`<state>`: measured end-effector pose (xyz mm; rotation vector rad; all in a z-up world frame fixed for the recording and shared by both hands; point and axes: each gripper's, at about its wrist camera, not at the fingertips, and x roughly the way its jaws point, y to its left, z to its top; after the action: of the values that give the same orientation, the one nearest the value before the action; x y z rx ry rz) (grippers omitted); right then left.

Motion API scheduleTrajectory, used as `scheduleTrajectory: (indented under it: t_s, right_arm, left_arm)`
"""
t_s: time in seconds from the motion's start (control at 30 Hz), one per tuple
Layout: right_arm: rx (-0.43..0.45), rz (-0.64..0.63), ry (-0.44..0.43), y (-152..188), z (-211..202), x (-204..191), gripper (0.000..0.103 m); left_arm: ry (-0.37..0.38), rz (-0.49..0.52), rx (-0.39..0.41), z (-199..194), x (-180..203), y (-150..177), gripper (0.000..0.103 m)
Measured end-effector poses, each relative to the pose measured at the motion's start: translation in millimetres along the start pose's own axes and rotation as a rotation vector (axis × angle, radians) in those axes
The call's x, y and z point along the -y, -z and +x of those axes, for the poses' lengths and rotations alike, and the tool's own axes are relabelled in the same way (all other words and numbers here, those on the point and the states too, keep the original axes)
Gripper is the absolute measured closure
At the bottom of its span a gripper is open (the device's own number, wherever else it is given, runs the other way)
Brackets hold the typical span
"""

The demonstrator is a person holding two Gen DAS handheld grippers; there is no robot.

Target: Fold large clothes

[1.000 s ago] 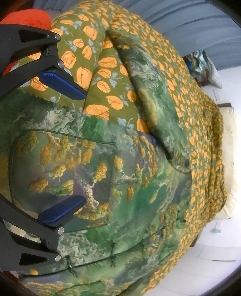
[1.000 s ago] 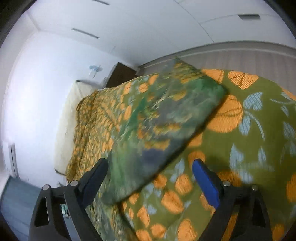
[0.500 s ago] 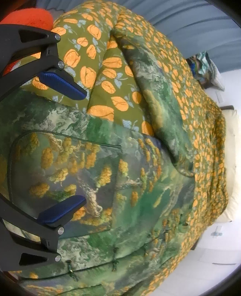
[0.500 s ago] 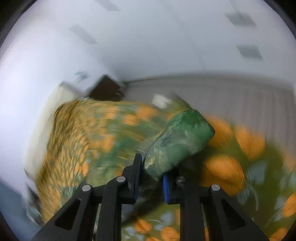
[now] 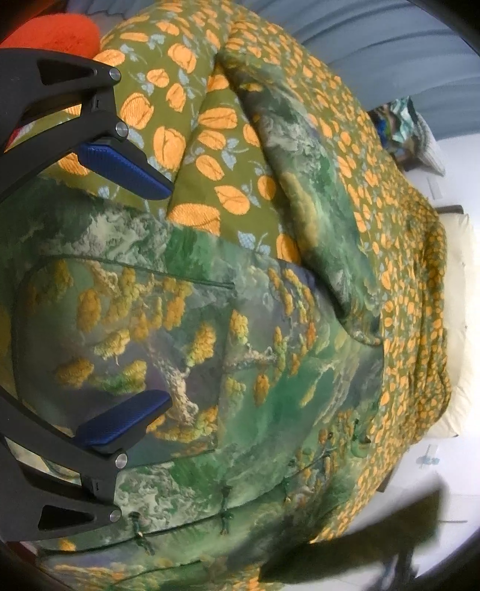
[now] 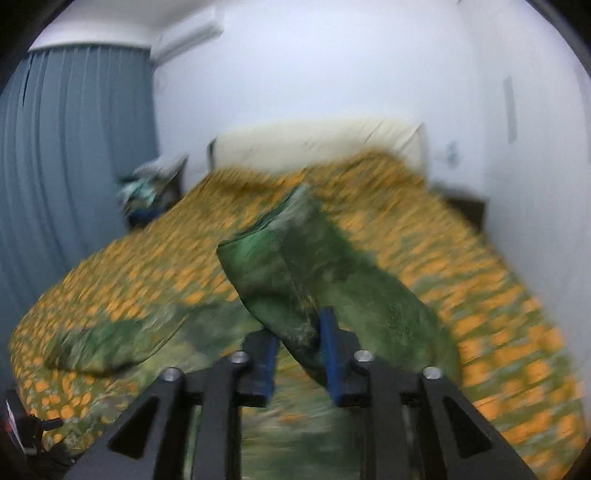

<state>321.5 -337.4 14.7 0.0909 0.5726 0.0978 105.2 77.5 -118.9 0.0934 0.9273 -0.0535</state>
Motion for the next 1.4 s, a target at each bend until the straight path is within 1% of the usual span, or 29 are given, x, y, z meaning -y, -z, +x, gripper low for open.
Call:
scheduleTrajectory:
  t_s: [0.03,0.1,0.13,0.17,0.2,0.23,0.27,0.33,0.37,0.4,0.43,0.47,0.53,0.63,0.7,0.77,0.8,0.83,0.87,0.9,0.97,1.07,1.17,1.27,1.4]
  right_arm:
    - [-0.094,0.042,-0.054,16,34,-18,0.003]
    - [-0.217,0.121,-0.119,47,76,-32,0.005]
    - [-0.296,0.179,-0.145,71,96,-41,0.005]
    - [-0.336,0.209,-0.151,88,104,-45,0.005]
    - [-0.358,0.226,-0.159,102,103,-47,0.005]
    - [-0.380,0.235,-0.168,116,104,-47,0.005]
    - [-0.394,0.219,-0.158,127,100,-45,0.005]
    - [-0.395,0.163,-0.124,136,84,-41,0.005]
    - [-0.383,0.133,-0.107,135,75,-32,0.005]
    - [-0.367,0.103,-0.088,131,67,-25,0.005]
    - [-0.337,0.071,-0.050,124,58,-12,0.005]
    - [-0.308,0.064,-0.018,118,48,1,0.005]
    - [-0.253,0.087,0.059,103,33,31,0.005]
    - [-0.242,0.160,0.139,85,34,75,0.005]
    - [-0.262,0.194,0.176,80,46,99,0.004]
    - [-0.326,0.231,0.186,85,70,115,0.004]
    - [-0.379,0.255,0.171,93,81,123,0.004]
    - [-0.459,0.276,0.156,105,97,129,0.003]
    - [-0.516,0.273,0.159,116,106,131,0.003]
    - [-0.550,0.231,0.179,125,114,128,0.002]
    - [-0.529,0.164,0.204,123,112,119,0.000]
    - [-0.493,0.144,0.224,113,99,112,0.000]
    - [-0.448,0.136,0.209,107,79,106,0.001]
    - [-0.439,0.134,0.208,107,56,91,0.001]
    - [-0.449,0.085,0.232,121,23,74,0.001]
  left_arm:
    - [0.000,-0.006,-0.008,1,-2,1,0.000]
    - [0.001,-0.022,-0.017,1,-9,2,0.000]
    - [0.000,-0.030,-0.019,1,-11,2,0.000]
    - [0.000,-0.037,-0.019,0,-14,2,0.000]
    - [0.001,-0.047,-0.020,0,-16,1,0.000]
    - [0.002,-0.053,-0.020,1,-17,1,0.000]
    - [0.005,-0.059,-0.022,1,-19,0,0.000]
    - [0.010,-0.067,-0.030,4,-18,-2,0.000]
    - [0.011,-0.069,-0.031,5,-18,-3,0.000]
    - [0.013,-0.071,-0.033,5,-17,-3,0.000]
    - [0.018,-0.072,-0.033,6,-15,-4,0.000]
    - [0.023,-0.072,-0.033,6,-13,-4,0.000]
    - [0.026,-0.061,-0.027,5,-8,-4,0.000]
    - [0.012,-0.025,-0.025,6,0,-3,0.000]
    - [-0.002,-0.003,-0.033,8,3,-1,0.000]
    - [-0.009,0.004,-0.046,11,4,1,0.000]
    - [-0.012,0.004,-0.052,12,3,2,0.000]
    - [-0.015,0.005,-0.057,13,3,2,0.000]
    - [-0.020,0.004,-0.060,14,3,3,0.000]
    - [-0.021,0.004,-0.060,14,2,3,0.000]
    - [-0.023,0.004,-0.052,12,1,3,0.000]
    - [-0.027,0.008,-0.042,10,1,2,0.000]
    - [-0.020,0.004,-0.036,7,0,2,0.000]
    - [-0.020,0.004,-0.029,6,1,1,0.000]
    - [-0.030,0.006,-0.025,5,1,1,0.000]
